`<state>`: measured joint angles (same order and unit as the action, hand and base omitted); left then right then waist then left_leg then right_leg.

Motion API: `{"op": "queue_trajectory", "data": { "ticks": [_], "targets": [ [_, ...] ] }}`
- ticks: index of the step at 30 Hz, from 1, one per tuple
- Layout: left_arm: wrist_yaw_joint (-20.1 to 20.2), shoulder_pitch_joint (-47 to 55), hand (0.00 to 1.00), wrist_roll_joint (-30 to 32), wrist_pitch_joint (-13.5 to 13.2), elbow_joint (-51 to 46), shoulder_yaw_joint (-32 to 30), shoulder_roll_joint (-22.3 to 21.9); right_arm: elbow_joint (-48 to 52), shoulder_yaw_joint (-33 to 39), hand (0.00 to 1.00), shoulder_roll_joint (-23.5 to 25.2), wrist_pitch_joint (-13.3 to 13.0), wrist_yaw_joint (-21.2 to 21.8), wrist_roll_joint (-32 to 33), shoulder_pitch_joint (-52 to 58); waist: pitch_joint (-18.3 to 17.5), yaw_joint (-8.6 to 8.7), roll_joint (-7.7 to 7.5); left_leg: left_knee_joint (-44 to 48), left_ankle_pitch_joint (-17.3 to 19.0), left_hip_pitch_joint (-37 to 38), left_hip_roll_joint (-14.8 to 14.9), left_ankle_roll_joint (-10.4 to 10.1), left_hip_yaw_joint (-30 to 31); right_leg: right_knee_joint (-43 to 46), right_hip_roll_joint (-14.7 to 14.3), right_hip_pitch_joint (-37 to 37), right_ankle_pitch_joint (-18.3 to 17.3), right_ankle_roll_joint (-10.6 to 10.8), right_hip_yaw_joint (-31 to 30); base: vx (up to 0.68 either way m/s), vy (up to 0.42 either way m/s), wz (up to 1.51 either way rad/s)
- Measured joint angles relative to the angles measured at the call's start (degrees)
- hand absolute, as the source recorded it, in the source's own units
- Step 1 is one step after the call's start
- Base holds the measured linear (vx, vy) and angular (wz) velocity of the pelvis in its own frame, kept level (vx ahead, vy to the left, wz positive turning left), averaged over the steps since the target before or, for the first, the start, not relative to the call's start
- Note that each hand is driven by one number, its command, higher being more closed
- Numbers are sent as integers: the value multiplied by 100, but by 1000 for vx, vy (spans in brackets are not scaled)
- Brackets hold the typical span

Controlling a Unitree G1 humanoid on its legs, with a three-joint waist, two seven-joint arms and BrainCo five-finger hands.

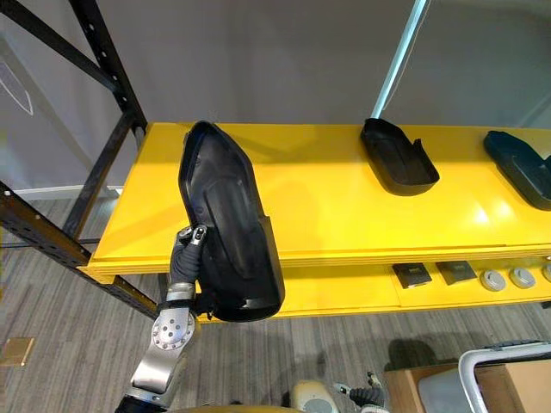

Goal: Walk over and take plastic housings, then place them on the shelf

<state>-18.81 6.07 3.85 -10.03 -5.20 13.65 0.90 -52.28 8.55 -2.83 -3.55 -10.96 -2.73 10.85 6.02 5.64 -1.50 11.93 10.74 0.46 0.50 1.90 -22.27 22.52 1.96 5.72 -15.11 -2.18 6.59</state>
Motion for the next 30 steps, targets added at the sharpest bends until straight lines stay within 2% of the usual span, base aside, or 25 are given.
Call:
{"op": "queue_trajectory", "data": {
  "ticks": [3, 5, 7, 10, 13, 16, 21, 26, 30],
  "targets": [
    [48, 93, 100, 34, 24, -63, -10, -9, 163, -5, 0, 21, 6, -7, -1, 141, -26, -48, 5, -180, -63, 255, 84, -69, -16, -434, -133, -343, 186, -23, 35, -10, -16, -3],
    [96, 243, 100, 34, 20, -279, -28, -7, 183, -5, 0, 27, 6, -7, 1, 194, -174, -97, 15, -360, -116, 287, 147, -157, -163, -694, -244, -366, 337, -52, -83, -4, -49, -38],
    [138, 245, 100, 89, 20, -375, -27, -10, 194, 2, 0, 21, 8, -8, 3, 203, -249, -112, 64, -627, -251, 376, 170, -231, -300, -1091, -361, -488, 589, -65, -206, 41, -20, -35],
    [141, 234, 100, 146, 23, -375, -33, -9, 196, 5, 0, 26, 5, -8, 2, 198, -260, -11, 79, -810, -340, 472, 175, -237, -369, -1427, -419, -658, 777, -39, -262, 40, 7, -16],
    [140, 210, 100, 191, 41, -360, -86, 39, 187, 18, 0, 12, 8, -9, -10, 194, -273, -7, 125, -1029, -412, 651, 176, -246, -469, -1727, -488, -846, 971, 10, -352, 25, 12, -18],
    [123, -37, 100, 365, 73, -249, -287, 205, 147, 19, 0, 7, 8, -6, -16, 171, -289, -12, 149, -1179, -504, 748, 153, -226, -472, -2027, -510, -975, 1157, 20, -361, -30, -1, -1],
    [-21, -700, 100, 492, 188, 483, -761, 593, 22, 52, 0, -60, 8, 5, -25, -41, -296, -10, 299, -1275, -614, 742, 142, -201, -584, -2328, -543, -1061, 1448, 16, -495, -89, -16, -12],
    [-143, -1220, 100, 594, 377, 1050, -1117, 759, 11, 37, 0, -102, -6, 36, -42, -59, -286, 3, 294, -855, -602, 377, 199, -209, -313, -2405, -521, -871, 1593, -31, -548, -141, -67, -4],
    [-188, -1511, 100, 586, 503, 1437, -1482, 1039, -59, -11, 0, -127, 4, 120, -144, -93, -221, 0, 194, -690, -619, 144, 297, -226, -328, -2688, -597, -801, 1865, -75, -692, -140, -73, -17]
  ]
}}
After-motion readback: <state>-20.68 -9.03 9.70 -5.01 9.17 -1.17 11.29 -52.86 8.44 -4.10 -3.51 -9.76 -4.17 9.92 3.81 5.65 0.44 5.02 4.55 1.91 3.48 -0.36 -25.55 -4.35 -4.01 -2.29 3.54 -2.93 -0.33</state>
